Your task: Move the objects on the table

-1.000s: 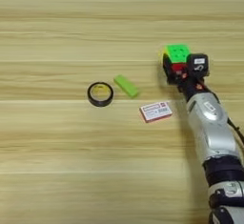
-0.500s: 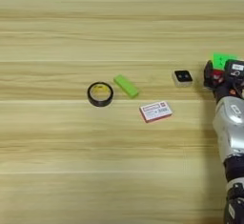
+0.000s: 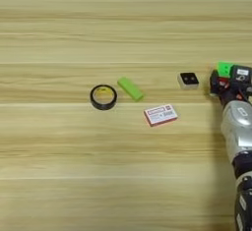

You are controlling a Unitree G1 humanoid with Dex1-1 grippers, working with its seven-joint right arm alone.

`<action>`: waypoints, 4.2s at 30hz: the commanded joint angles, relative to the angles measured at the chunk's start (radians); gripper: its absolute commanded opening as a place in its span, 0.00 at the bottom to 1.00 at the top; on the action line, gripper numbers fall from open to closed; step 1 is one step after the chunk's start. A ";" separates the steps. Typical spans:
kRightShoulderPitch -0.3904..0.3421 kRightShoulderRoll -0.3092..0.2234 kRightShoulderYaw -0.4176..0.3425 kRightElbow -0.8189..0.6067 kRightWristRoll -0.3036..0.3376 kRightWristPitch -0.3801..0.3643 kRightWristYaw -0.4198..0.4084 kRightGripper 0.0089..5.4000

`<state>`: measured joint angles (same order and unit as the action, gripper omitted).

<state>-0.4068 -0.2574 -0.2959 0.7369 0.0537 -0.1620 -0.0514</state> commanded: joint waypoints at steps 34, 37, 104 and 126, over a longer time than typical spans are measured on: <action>0.264 0.034 0.111 -0.807 0.042 0.189 0.105 1.00; 0.339 0.049 0.153 -0.927 0.053 0.248 0.141 1.00; 0.589 -0.036 0.361 -1.103 -0.099 0.608 0.336 1.00; 0.492 0.004 0.356 -0.872 -0.130 0.489 0.264 1.00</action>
<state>0.0968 -0.2349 0.0811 -0.1473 -0.0502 0.3322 0.2422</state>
